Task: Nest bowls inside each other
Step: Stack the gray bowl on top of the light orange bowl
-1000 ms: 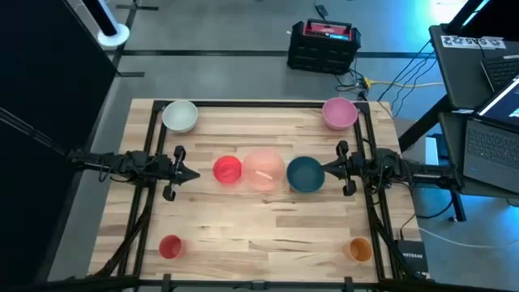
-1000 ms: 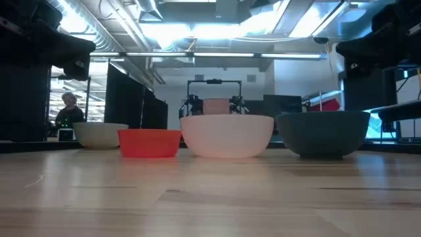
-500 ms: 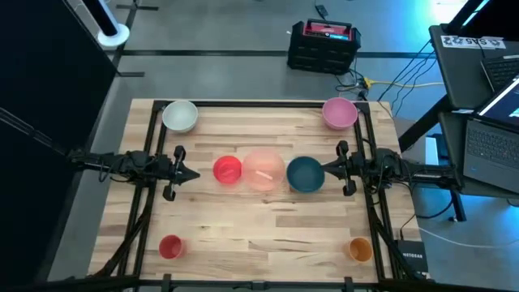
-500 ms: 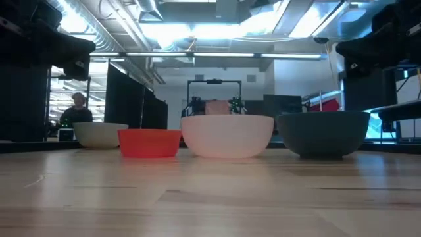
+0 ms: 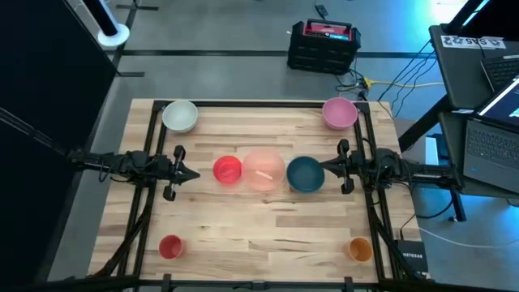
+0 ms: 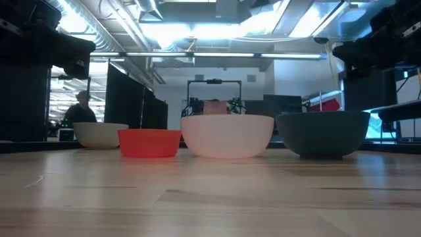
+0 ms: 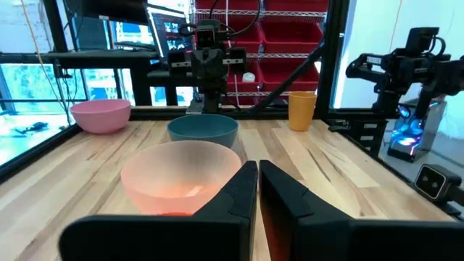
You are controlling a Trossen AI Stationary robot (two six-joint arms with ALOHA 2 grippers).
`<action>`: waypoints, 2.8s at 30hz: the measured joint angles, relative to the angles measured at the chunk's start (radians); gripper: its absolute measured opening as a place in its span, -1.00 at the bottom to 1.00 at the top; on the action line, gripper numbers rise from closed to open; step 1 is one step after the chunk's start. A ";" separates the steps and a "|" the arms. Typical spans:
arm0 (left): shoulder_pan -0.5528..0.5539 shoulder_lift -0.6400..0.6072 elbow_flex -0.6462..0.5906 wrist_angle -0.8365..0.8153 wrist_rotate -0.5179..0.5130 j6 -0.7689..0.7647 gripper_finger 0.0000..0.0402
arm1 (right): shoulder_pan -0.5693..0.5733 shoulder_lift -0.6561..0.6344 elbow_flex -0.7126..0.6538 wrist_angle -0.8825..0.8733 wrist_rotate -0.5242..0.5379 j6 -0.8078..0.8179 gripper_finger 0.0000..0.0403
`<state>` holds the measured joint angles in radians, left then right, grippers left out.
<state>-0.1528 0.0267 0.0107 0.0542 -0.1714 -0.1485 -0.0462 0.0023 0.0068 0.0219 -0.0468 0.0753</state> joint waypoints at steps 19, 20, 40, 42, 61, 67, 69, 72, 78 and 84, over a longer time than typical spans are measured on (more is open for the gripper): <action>0.228 0.166 0.427 -0.489 -0.166 -0.265 -0.98 | 0.000 0.000 0.000 -0.006 0.082 -0.009 -1.00; 0.259 0.212 0.488 -0.575 -0.169 -0.289 -0.94 | 0.000 0.000 0.001 -0.005 0.094 -0.005 -1.00; 0.788 1.267 1.339 -1.330 -0.071 -0.168 -0.01 | 0.000 0.000 0.044 0.025 0.439 0.107 -1.00; 0.832 1.354 1.339 -1.324 -0.066 -0.108 0.00 | 0.000 0.000 0.056 0.008 0.439 0.107 -1.00; 1.010 1.646 1.283 -1.220 0.026 -0.038 -0.03 | 0.000 0.000 0.070 -0.142 0.439 0.220 -1.00; 1.030 1.699 1.252 -1.168 0.037 -0.009 -0.03 | 0.000 0.000 0.070 -0.157 0.439 0.232 -1.00; 1.033 1.708 1.226 -1.138 0.040 -0.004 -0.03 | 0.000 0.000 0.071 -0.160 0.439 0.235 -1.00; 1.039 1.708 1.166 -1.078 0.042 -0.006 -0.03 | 0.000 0.000 0.071 -0.160 0.441 0.235 -1.00; 1.045 1.708 1.085 -1.023 0.042 0.014 -0.31 | 0.000 0.000 0.071 -0.160 0.448 0.235 -1.00; 0.945 1.707 1.219 -1.110 0.043 0.099 -0.71 | 0.000 0.004 0.072 -0.172 0.449 0.249 -1.00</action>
<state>0.7919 1.7338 1.2295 -1.0555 -0.1282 -0.0494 -0.0461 0.0067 0.0787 -0.1502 0.4020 0.3240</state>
